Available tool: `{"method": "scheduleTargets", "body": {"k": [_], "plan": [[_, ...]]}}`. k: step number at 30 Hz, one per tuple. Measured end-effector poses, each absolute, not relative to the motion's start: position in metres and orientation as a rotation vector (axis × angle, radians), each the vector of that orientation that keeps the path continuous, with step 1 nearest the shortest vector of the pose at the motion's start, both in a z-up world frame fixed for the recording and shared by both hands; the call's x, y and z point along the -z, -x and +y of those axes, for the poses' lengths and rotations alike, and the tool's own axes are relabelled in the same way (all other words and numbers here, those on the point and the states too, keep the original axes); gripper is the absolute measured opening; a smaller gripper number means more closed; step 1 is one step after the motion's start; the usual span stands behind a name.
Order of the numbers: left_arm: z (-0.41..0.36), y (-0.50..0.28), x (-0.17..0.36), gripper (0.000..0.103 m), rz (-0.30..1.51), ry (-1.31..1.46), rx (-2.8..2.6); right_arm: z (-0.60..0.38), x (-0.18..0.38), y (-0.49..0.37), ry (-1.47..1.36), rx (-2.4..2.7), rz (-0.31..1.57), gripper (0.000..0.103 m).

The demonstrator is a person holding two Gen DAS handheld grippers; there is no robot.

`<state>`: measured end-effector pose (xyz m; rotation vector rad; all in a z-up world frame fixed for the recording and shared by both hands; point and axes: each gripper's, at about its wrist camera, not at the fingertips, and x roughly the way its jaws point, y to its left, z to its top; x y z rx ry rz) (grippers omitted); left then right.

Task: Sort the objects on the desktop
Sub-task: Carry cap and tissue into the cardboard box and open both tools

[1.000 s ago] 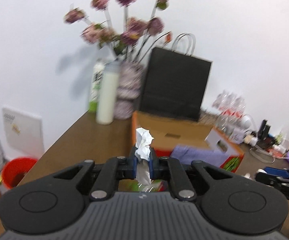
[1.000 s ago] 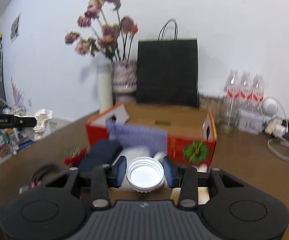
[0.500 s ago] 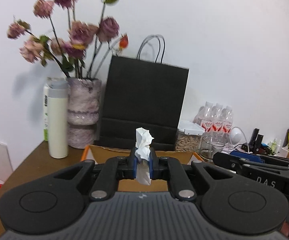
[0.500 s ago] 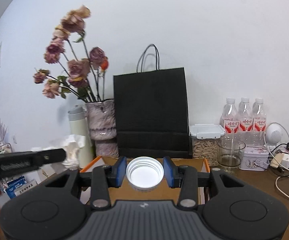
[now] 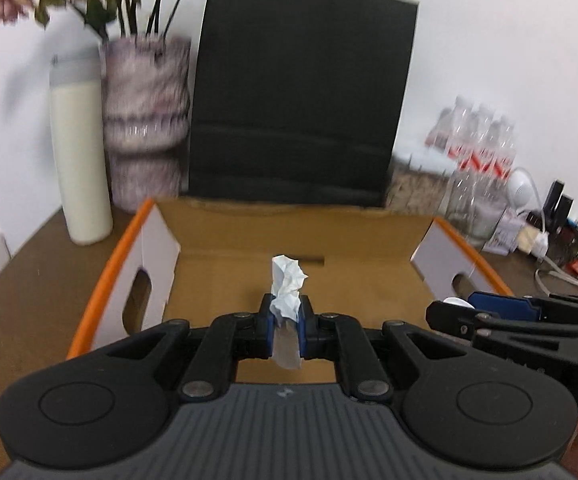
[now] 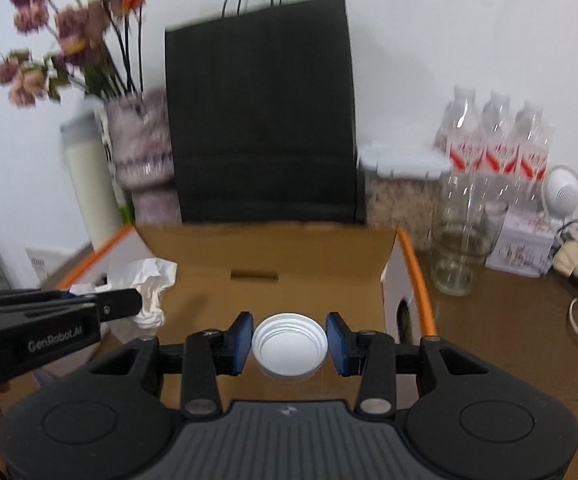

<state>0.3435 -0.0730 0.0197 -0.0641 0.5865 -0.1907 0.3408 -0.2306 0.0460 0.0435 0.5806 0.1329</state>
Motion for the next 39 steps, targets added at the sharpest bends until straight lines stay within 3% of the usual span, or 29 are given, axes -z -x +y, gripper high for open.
{"method": "scheduleTargets", "body": {"k": [11, 12, 13, 14, 16, 20, 21, 39], "plan": [[-0.073, -0.347, -0.009, 0.014, 0.649, 0.051, 0.164, -0.221, -0.033, -0.344, -0.007, -0.136, 0.658, 0.039], [-0.074, -0.347, -0.01, 0.018, 0.647, 0.045, 0.162, -0.22, -0.032, -0.344, -0.004, -0.135, 0.664, 0.04], [-0.075, -0.347, -0.011, 0.022, 0.644, 0.04, 0.161, -0.22, -0.032, -0.344, -0.002, -0.134, 0.673, 0.048], [-0.074, -0.346, -0.012, 0.031, 0.639, 0.039, 0.161, -0.22, -0.032, -0.345, -0.002, -0.132, 0.68, 0.055], [-0.073, -0.344, -0.015, 0.046, 0.623, 0.037, 0.146, -0.221, -0.032, -0.346, -0.001, -0.123, 0.686, 0.084], [-0.073, -0.339, -0.023, 0.097, 0.591, 0.031, 0.133, -0.221, -0.036, -0.343, 0.012, -0.115, 0.681, 0.091], [-0.075, -0.337, -0.025, 0.103, 0.581, 0.022, 0.131, -0.221, -0.037, -0.342, 0.016, -0.113, 0.678, 0.092], [-0.072, -0.307, -0.055, 0.103, 0.466, 0.054, 0.112, -0.221, -0.062, -0.32, 0.018, -0.114, 0.601, 0.093]]}}
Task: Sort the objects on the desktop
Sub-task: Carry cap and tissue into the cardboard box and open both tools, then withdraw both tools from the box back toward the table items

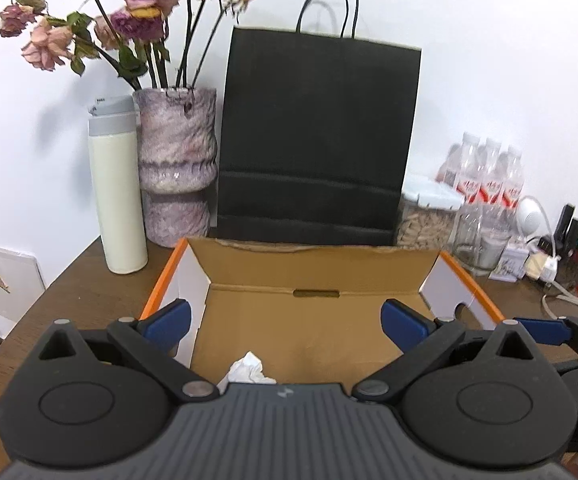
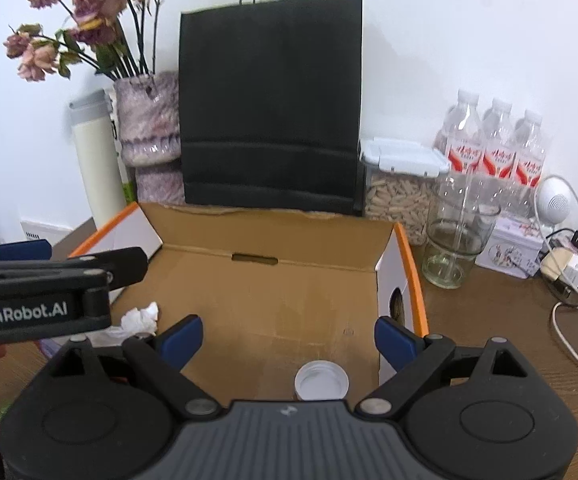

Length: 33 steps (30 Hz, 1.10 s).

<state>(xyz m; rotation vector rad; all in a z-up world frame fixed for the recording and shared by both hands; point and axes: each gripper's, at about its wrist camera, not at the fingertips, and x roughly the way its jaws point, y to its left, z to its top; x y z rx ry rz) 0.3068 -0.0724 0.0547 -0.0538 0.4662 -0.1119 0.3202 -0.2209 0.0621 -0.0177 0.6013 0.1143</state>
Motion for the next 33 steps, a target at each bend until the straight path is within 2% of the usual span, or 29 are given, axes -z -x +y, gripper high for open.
{"method": "scheduleTargets", "body": {"k": [22, 23, 25, 33], "plan": [[-0.044, -0.193, -0.087, 0.103, 0.346, 0.085, 0.144, -0.219, -0.097, -0.202, 0.055, -0.134, 0.449, 0.094], [-0.042, -0.187, -0.086, 0.103, 0.342, 0.083, 0.145, -0.219, -0.096, -0.194, 0.054, -0.133, 0.439, 0.094], [-0.037, -0.175, -0.085, 0.103, 0.341, 0.076, 0.143, -0.217, -0.093, -0.178, 0.044, -0.132, 0.43, 0.103], [-0.014, -0.135, -0.066, 0.103, 0.359, 0.05, 0.14, -0.209, -0.075, -0.124, 0.058, -0.143, 0.435, 0.103]]}}
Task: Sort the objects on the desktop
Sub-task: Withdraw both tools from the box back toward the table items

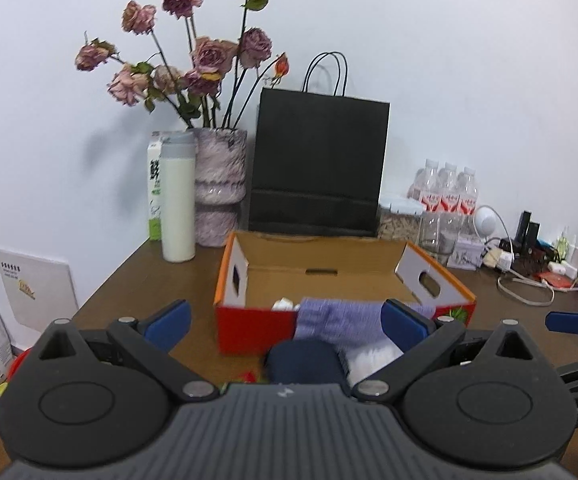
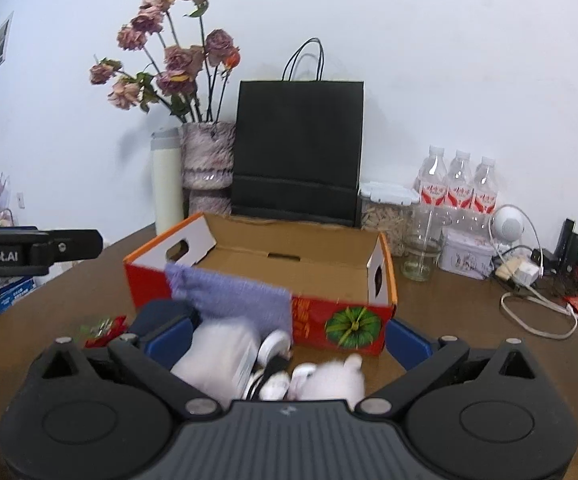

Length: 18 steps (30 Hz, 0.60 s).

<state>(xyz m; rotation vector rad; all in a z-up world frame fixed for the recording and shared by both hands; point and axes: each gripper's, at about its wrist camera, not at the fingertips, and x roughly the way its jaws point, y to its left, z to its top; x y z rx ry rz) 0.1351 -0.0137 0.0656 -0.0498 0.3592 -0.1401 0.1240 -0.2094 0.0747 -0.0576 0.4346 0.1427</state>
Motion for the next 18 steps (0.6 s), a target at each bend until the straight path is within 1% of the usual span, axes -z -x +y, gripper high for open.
{"method": "scheduleTargets", "body": {"k": [11, 18], "plan": [[0.013, -0.089, -0.044, 0.103, 0.41, 0.055, 0.11, -0.194, -0.042, -0.082, 0.049, -0.192, 0.534, 0.103], [0.019, -0.069, -0.036, 0.103, 0.444, 0.051, 0.093, -0.183, -0.033, -0.054, 0.066, -0.211, 0.557, 0.103]]}}
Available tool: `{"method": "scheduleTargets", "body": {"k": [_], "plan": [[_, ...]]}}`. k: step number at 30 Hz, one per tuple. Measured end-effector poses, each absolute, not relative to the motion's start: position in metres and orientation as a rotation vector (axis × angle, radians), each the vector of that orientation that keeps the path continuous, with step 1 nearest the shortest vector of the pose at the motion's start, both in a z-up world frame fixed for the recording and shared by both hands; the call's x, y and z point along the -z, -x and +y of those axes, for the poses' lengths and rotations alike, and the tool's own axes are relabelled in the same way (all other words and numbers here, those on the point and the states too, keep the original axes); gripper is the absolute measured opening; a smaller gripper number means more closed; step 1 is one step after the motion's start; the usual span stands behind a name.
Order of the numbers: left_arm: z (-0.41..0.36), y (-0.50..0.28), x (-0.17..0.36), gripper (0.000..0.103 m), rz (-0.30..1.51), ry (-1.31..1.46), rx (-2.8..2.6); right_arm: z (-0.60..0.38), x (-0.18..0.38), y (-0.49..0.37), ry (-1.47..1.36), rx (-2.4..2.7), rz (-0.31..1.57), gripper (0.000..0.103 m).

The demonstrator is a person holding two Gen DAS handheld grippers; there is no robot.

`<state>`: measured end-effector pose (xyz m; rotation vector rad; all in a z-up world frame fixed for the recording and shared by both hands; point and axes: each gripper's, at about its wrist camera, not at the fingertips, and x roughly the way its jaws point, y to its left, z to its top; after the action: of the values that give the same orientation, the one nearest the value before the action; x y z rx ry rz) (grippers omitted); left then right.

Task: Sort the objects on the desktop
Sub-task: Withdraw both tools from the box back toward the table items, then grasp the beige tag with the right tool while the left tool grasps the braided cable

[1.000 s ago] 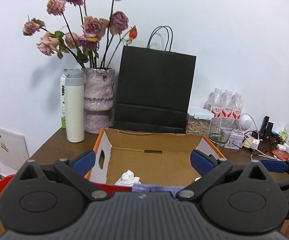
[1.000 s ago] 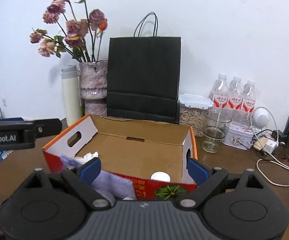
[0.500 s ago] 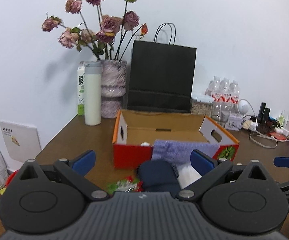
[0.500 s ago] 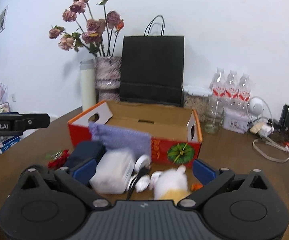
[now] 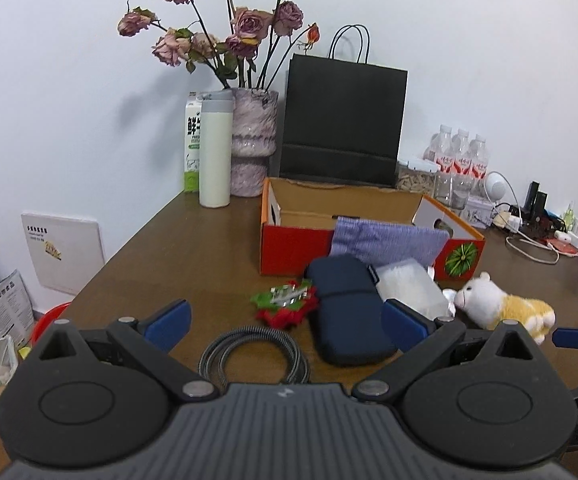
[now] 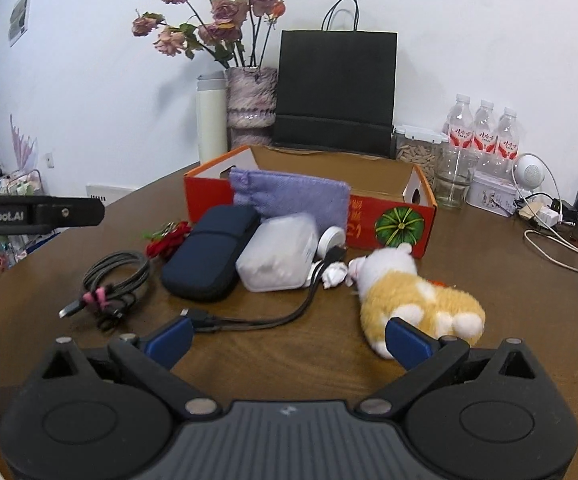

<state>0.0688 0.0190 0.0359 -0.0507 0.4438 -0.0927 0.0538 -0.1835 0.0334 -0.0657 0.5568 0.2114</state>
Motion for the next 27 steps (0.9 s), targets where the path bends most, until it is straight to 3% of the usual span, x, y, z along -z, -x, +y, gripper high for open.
{"method": "scheduleTargets", "body": {"k": [27], "plan": [[0.059, -0.022, 0.013, 0.103, 0.538, 0.074, 0.056, -0.156, 0.01, 0.0, 0.096, -0.173, 0.568, 0.1]]}}
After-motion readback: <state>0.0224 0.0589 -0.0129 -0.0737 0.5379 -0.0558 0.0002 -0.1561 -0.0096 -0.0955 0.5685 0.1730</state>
